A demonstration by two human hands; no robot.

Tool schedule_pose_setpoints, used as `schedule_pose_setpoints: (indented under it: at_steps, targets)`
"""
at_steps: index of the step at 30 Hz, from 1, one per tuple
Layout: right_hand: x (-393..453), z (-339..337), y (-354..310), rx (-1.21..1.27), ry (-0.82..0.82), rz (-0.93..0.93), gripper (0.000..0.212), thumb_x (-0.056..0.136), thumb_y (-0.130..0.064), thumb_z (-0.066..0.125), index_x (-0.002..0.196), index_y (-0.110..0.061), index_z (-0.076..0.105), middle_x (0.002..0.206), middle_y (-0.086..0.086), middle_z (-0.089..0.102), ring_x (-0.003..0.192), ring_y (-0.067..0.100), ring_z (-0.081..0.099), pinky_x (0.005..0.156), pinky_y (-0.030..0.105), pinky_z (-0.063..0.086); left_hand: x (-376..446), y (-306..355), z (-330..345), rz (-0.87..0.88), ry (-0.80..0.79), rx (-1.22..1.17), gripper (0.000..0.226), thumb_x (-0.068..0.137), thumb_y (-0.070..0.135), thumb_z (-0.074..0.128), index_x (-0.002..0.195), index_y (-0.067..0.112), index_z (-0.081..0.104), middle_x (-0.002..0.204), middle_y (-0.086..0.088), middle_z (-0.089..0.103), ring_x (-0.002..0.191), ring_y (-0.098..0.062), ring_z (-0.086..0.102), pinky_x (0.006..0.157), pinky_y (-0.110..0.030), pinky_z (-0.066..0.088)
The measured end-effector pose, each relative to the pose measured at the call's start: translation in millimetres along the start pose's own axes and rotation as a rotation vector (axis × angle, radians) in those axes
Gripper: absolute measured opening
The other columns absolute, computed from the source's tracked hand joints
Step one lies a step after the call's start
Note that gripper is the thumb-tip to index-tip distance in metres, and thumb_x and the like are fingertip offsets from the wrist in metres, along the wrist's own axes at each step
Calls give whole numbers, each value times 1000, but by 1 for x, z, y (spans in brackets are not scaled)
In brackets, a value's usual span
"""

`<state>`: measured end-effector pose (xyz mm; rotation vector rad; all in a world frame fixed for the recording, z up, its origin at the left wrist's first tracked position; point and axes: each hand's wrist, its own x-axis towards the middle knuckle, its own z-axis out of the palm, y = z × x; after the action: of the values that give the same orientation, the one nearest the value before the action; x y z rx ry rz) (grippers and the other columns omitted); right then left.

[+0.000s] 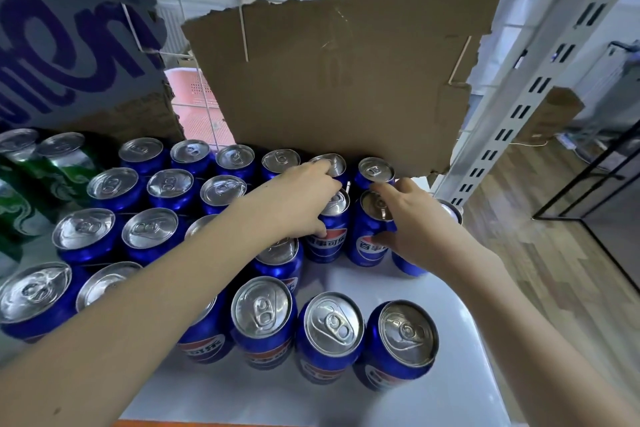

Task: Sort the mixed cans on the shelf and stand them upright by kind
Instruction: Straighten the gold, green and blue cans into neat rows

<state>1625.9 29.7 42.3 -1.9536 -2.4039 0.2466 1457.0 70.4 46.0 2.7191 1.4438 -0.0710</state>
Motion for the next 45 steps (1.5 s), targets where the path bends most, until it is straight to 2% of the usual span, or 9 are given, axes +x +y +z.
schedule_pose_setpoints:
  at_steps: [7, 12, 15, 19, 23, 30, 34, 39, 45]
  targets:
    - [-2, 3, -2, -9, 25, 10, 70, 83, -33, 69, 139, -15, 32, 125, 11, 41, 110, 28, 45, 80, 27, 34, -5, 4, 3, -35, 8, 8, 60, 81, 33, 69, 132, 13, 46, 130, -6, 41, 119, -24, 42, 98, -37, 40]
    - [-17, -8, 10, -23, 132, -57, 84, 81, -29, 71, 147, -12, 20, 139, 10, 33, 125, 26, 36, 99, 27, 30, -34, 22, -10, -62, 32, -197, 85, 81, 45, 66, 148, 22, 19, 147, -3, 27, 133, -21, 29, 107, -37, 32]
    - [-29, -14, 29, -9, 154, -11, 86, 80, -30, 72, 148, -15, 21, 141, 11, 35, 127, 27, 37, 98, 28, 30, -67, 42, -16, -4, 161, -381, 69, 84, 47, 60, 143, 27, 31, 141, 7, 38, 129, -10, 34, 103, -23, 29]
    - [-37, -3, 43, 34, 65, 106, 85, 78, -40, 71, 146, -14, 25, 139, 13, 36, 123, 32, 40, 97, 32, 33, -95, 63, 4, -20, 136, -471, 59, 85, 52, 56, 137, 26, 44, 133, 13, 47, 122, -3, 41, 98, -19, 34]
    - [-39, 3, 47, 65, 172, 141, 60, 78, -32, 72, 128, -7, 50, 122, 15, 46, 108, 34, 47, 89, 35, 38, -106, 73, 24, -106, 108, -477, 57, 87, 56, 46, 133, 23, 49, 129, 13, 50, 118, -2, 44, 97, -22, 37]
    - [-61, -12, 30, -22, 178, 128, 63, 67, -56, 74, 119, -25, 58, 97, -1, 42, 87, 21, 45, 67, 30, 39, -122, 79, 29, -159, 276, -396, 62, 83, 64, 41, 128, 22, 55, 122, 13, 54, 115, -2, 42, 91, -11, 28]
    - [-58, -20, 6, -13, 177, 26, 60, 63, -65, 70, 107, -25, 63, 90, -2, 43, 82, 17, 40, 64, 28, 34, -132, 65, 38, -263, 414, -321, 68, 78, 60, 38, 119, 12, 62, 116, 2, 58, 113, -10, 45, 94, -21, 29]
    - [-39, -13, -33, -20, 189, -79, 64, 62, -69, 68, 102, -19, 60, 92, 0, 44, 78, 20, 44, 63, 28, 35, -139, 62, 43, -419, 408, -300, 72, 84, 67, 42, 135, 16, 48, 138, 2, 42, 130, -14, 33, 103, -24, 26]
    - [-21, 0, -64, -72, 125, -171, 54, 69, -64, 66, 85, -16, 47, 70, -6, 35, 72, 21, 46, 48, 28, 25, -141, 64, 50, -467, 341, -299, 67, 89, 59, 29, 146, 23, 27, 151, 10, 21, 137, -13, 20, 110, -27, 19]
